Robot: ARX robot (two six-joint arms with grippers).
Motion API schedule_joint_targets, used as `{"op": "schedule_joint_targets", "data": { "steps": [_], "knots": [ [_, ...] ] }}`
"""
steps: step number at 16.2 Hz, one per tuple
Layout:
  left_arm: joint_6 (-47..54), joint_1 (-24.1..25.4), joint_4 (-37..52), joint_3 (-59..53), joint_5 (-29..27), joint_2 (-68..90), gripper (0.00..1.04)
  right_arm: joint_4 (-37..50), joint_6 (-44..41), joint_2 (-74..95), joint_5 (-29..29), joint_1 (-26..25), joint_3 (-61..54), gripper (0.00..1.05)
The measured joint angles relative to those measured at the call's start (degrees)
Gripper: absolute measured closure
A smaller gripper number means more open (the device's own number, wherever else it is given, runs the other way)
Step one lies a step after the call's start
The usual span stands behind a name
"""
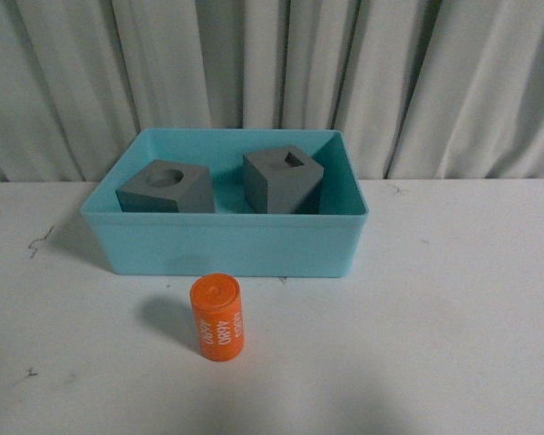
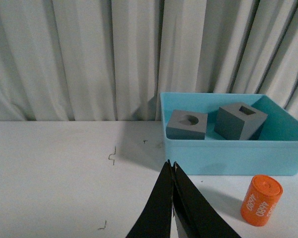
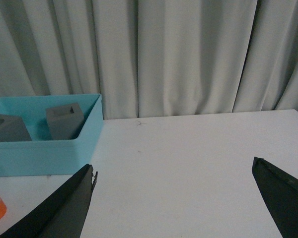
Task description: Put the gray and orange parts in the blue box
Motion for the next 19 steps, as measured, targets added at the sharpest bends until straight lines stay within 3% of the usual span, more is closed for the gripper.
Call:
{"op": "schedule_joint_targets", "data": {
  "steps": [1, 10, 18, 19],
  "knots": [
    [0.1, 0.0, -0.3, 0.0, 0.1, 0.0, 1.03, 0.0, 0.0, 0.0, 0.0, 0.0, 0.0, 0.06],
    [0.0, 0.0, -0.3, 0.0, 0.0, 0.0, 1.02, 0.0, 0.0, 0.0, 0.0, 0.0, 0.0, 0.06],
    [0.1, 0.0, -0.3, 0.0, 0.0, 0.0, 0.29, 0.0, 0.0, 0.0, 0.0, 0.0, 0.0, 0.06],
    [0.1, 0.0, -0.3, 0.0, 0.0, 0.0, 0.2, -8.4, 2.4, 2.5, 2.9, 0.4, 2.7, 0.06]
  ]
}}
